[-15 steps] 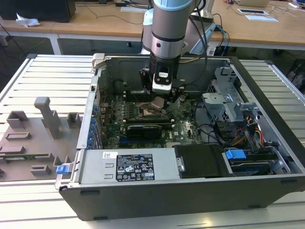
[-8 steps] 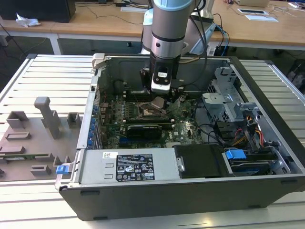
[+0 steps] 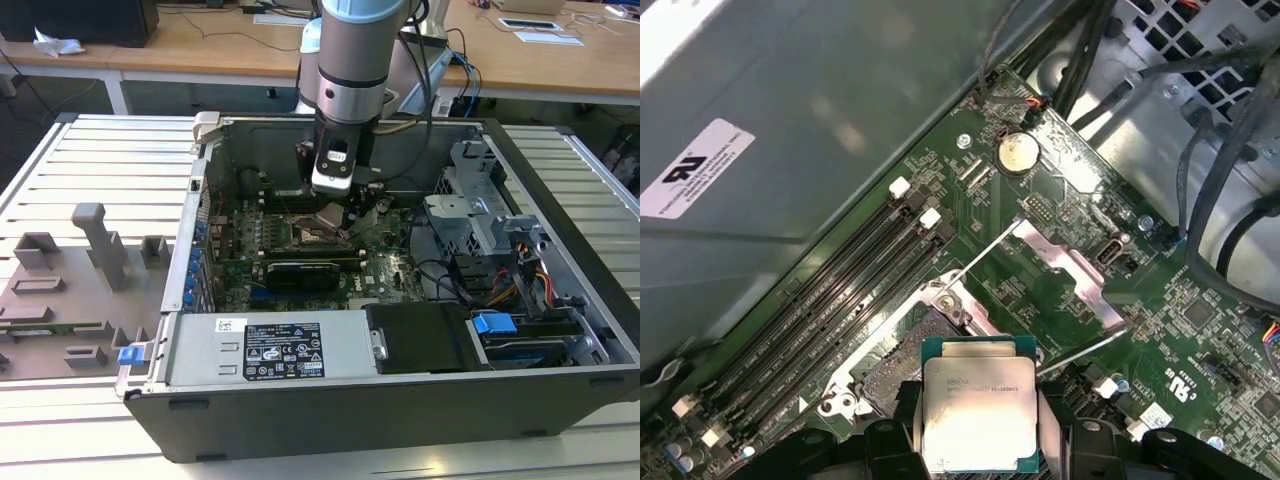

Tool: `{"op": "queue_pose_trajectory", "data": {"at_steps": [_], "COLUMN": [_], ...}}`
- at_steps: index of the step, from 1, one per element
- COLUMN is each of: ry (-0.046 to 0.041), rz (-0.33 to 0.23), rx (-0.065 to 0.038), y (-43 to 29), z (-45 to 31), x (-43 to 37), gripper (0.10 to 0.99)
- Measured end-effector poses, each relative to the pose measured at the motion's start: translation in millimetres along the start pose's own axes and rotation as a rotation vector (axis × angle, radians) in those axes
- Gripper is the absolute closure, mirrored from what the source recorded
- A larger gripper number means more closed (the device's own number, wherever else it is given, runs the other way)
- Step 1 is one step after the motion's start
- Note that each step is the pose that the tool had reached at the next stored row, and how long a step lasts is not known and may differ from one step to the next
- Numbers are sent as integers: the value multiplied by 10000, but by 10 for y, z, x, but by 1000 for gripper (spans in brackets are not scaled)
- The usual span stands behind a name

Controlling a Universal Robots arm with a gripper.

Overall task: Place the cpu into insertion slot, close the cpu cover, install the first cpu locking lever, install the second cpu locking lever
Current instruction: 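Place the cpu into insertion slot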

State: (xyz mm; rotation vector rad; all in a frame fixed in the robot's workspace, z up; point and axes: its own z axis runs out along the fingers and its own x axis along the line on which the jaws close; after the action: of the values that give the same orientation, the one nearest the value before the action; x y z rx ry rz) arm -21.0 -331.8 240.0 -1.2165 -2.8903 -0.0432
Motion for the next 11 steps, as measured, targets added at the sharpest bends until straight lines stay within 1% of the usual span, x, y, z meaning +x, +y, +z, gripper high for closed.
{"op": "queue_pose_trajectory", "data": {"at_steps": [5, 7, 11], "ry": [-13, -16, -25], "rz": [566, 679, 1082], "rx": [-9, -11, -17], "y": [0, 0, 0], "z": [1, 1, 2], "x": [0, 0, 0], "gripper": [545, 545, 545]}}
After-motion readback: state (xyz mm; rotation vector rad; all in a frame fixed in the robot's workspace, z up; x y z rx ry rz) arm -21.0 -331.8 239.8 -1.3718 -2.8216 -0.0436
